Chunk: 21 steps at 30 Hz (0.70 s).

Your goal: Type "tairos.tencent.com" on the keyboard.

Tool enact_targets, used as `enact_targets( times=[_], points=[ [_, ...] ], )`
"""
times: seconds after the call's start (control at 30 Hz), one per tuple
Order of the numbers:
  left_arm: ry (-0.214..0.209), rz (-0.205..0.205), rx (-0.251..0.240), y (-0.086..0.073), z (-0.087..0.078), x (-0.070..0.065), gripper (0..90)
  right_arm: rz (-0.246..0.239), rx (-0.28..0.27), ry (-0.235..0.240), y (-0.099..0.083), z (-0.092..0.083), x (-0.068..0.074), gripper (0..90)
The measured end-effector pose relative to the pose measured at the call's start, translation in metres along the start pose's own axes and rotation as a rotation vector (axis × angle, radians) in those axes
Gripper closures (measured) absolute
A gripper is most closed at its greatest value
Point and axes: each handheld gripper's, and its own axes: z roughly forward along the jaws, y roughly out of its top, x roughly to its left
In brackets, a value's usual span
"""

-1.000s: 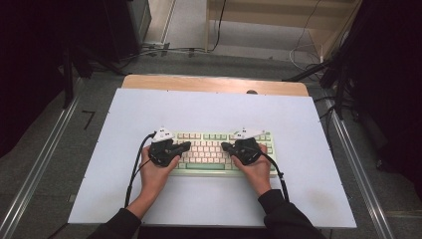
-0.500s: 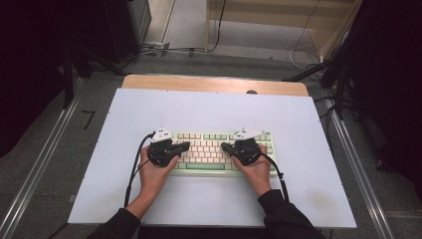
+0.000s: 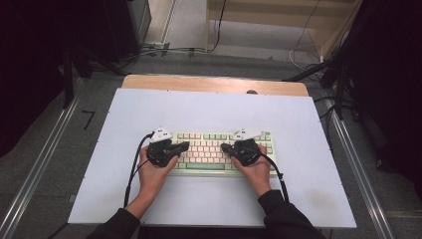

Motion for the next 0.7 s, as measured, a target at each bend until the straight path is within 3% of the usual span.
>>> enact_targets(
  times=[0.27, 0.7],
  points=[
    [0.001, 0.0, -0.001, 0.0, 0.0, 0.001, 90.0, 0.006, -0.032, 0.004, 0.003, -0.008, -0.001, 87.5],
    [0.001, 0.001, 0.01, -0.001, -0.002, 0.002, 90.0, 0.012, -0.038, 0.004, 0.004, -0.011, -0.001, 87.5]
  ],
)
